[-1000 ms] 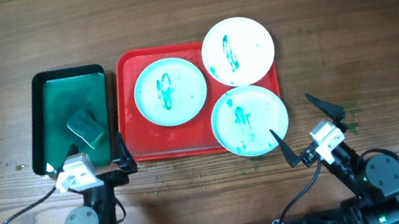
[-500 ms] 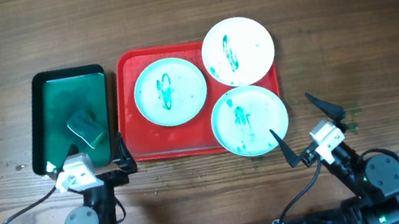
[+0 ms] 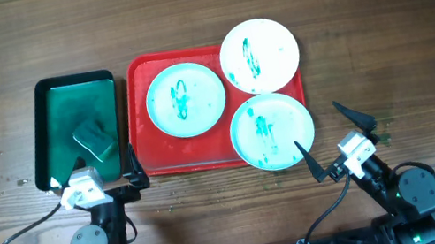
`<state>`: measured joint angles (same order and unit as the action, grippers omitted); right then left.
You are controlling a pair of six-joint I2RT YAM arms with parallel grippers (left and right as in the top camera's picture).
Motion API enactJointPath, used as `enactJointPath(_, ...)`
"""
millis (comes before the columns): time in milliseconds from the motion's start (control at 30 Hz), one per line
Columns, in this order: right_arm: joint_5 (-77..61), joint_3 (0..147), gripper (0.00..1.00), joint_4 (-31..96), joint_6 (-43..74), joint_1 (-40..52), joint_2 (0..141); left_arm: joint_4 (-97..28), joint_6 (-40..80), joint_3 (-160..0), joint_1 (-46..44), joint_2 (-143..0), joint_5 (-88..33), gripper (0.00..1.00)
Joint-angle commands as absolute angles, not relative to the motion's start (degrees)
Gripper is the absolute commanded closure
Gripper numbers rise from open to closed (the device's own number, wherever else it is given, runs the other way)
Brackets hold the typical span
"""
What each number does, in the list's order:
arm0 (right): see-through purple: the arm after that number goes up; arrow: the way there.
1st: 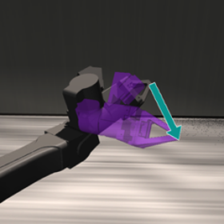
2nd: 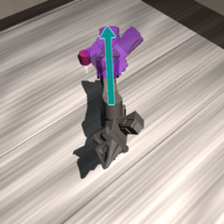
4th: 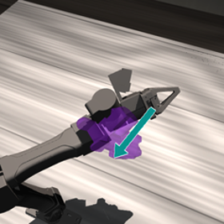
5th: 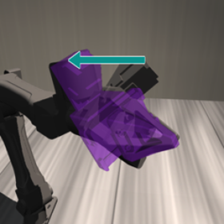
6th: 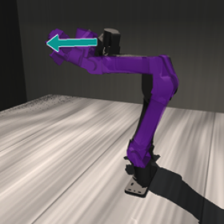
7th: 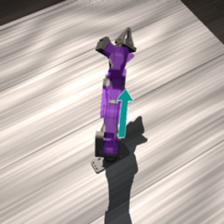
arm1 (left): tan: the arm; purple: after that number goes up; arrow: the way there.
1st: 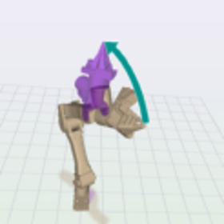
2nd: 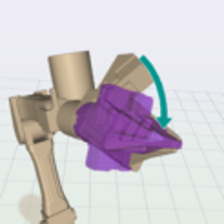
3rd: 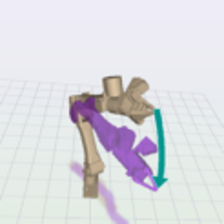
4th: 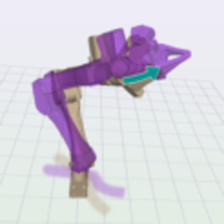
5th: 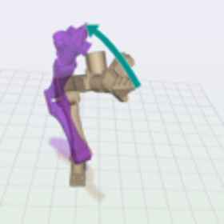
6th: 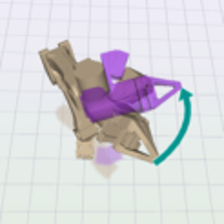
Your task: Clean dirty plates on tray and stack at the side
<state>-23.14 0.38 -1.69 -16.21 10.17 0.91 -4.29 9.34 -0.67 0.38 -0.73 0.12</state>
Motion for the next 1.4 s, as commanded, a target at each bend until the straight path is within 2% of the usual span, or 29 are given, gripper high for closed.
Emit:
enactJointPath(0,-24.0,0.3,0.0,-1.9,-16.5,10.1,1.3,-4.3,9.9,-0.3,0.6,-0.5,-0.5,0.0)
enactJointPath(267,-22.7,0.3,0.0,-1.8,-20.2,10.1,1.3,-2.0,10.3,-0.3,0.6,-0.5,-4.0,0.0)
enactJointPath(400,-24.5,0.3,0.0,-2.9,-18.5,10.1,1.3,1.5,10.8,-0.7,0.6,-0.5,-3.9,0.0)
enactJointPath(533,-24.5,2.4,0.0,-3.9,-16.8,10.1,1.5,0.2,10.9,-6.3,0.6,-3.3,-2.1,0.0)
enactJointPath(633,-24.5,8.1,0.0,-3.9,-12.8,10.1,4.7,-3.4,9.4,-16.9,0.6,-12.3,0.0,0.0)
enactJointPath(700,-25.7,13.2,0.0,-3.8,-10.2,10.1,9.6,-7.4,9.2,-25.5,0.6,-21.0,0.1,0.0)
enactJointPath(733,-27.3,21.2,0.0,-3.4,-8.6,10.1,18.8,-17.2,9.2,-40.8,0.6,-35.3,-0.1,0.0)
enactJointPath(867,-31.7,34.8,0.0,2.2,-8.5,10.1,34.0,-33.1,9.2,-61.7,0.6,-53.3,-0.5,0.0)
enactJointPath(1033,-33.1,64.4,0.01,28.1,-6.0,10.1,58.5,-55.0,9.3,-89.9,0.6,-75.3,-10.0,0.0)
enactJointPath(1067,-33.0,71.4,0.0,35.1,-6.0,10.1,64.1,-56.9,9.6,-93.0,0.6,-78.4,-14.2,0.0)
enactJointPath(1167,-29.1,80.3,0.0,41.6,-5.8,10.1,72.8,-59.4,9.7,-93.3,0.6,-80.7,-20.5,0.0)
enactJointPath(1233,-30.6,80.3,0.0,42.5,-0.7,10.1,77.0,-62.3,9.7,-93.3,0.6,-81.1,-24.4,0.0)
enactJointPath(1367,-30.9,80.3,0.01,44.0,0.3,10.1,81.7,-65.1,9.4,-93.3,0.6,-81.1,-24.7,0.0)
